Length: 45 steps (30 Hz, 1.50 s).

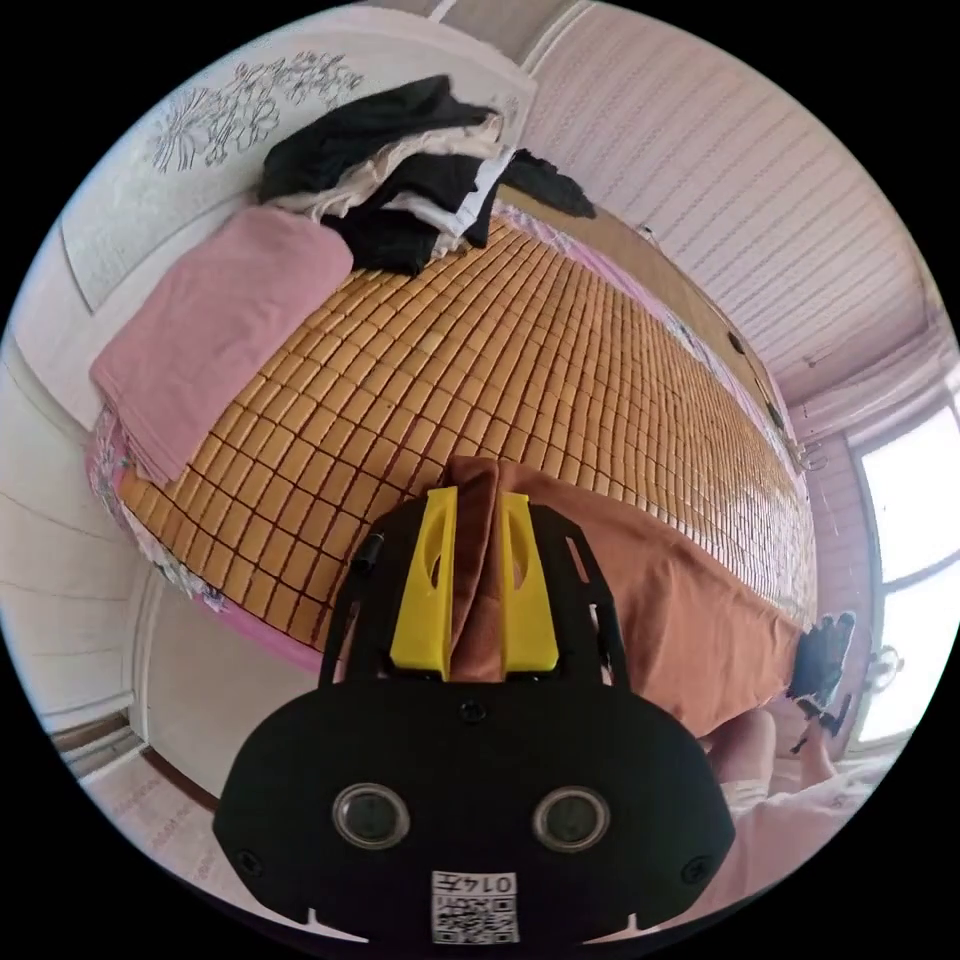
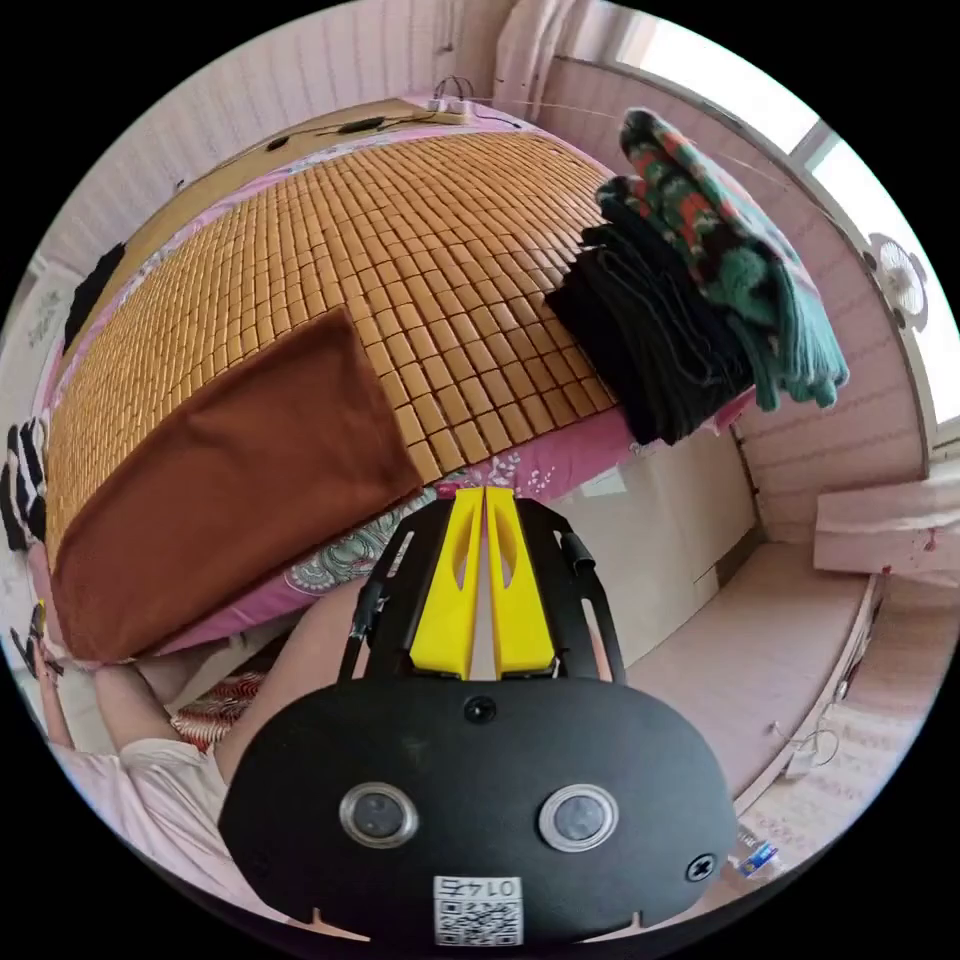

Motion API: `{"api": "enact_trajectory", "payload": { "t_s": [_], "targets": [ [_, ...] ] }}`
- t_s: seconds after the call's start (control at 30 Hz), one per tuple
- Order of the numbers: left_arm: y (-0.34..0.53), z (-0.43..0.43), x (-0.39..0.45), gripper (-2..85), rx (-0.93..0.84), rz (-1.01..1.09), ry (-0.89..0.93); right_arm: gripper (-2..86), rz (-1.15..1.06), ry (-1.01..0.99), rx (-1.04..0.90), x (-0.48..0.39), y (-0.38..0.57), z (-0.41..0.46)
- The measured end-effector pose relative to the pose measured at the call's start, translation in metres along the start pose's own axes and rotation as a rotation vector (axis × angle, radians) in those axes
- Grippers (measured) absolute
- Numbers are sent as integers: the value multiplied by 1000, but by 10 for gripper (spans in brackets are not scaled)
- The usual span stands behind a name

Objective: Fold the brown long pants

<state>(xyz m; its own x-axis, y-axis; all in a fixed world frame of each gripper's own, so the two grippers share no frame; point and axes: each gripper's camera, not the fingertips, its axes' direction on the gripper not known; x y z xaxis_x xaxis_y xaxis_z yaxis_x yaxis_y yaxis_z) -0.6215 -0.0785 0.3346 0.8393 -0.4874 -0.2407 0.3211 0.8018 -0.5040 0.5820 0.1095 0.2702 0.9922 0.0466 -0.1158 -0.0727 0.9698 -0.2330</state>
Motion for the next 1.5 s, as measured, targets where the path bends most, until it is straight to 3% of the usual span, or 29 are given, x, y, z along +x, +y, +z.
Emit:
{"api": "enact_trajectory", "payload": {
  "t_s": [0.07, 0.17, 0.33, 0.53, 0.63, 0.77, 0.87, 1.07, 1.5],
  "targets": [
    [18, -15, 49, 21, 17, 198, -73, -1, -152, 93, 104, -70, -27, -14],
    [60, -14, 139, -4, 40, 462, 4, -2, -262, 33, 134, -141, -78, -14],
    [148, 51, 300, -10, -104, 726, 401, -3, -294, 106, -64, -198, -161, 44],
    [228, 97, 417, -10, -127, 998, 408, -3, -316, -13, -147, -227, -202, 41],
    [262, 118, 444, -10, -102, 1073, 364, -3, -386, -28, 77, -281, -182, -10],
    [289, 149, 464, -10, -118, 1109, 250, -4, -880, -254, 197, -463, -109, -61],
    [299, 175, 472, -10, -151, 1081, 268, -5, -1104, -249, 213, -570, -89, -67],
    [332, 227, 479, -10, -153, 1050, 281, -4, -1105, -208, -86, -675, -126, -33],
    [364, 301, 503, -10, -200, 1005, 317, -5, -1199, -68, -167, -716, -147, -17]
  ]
}}
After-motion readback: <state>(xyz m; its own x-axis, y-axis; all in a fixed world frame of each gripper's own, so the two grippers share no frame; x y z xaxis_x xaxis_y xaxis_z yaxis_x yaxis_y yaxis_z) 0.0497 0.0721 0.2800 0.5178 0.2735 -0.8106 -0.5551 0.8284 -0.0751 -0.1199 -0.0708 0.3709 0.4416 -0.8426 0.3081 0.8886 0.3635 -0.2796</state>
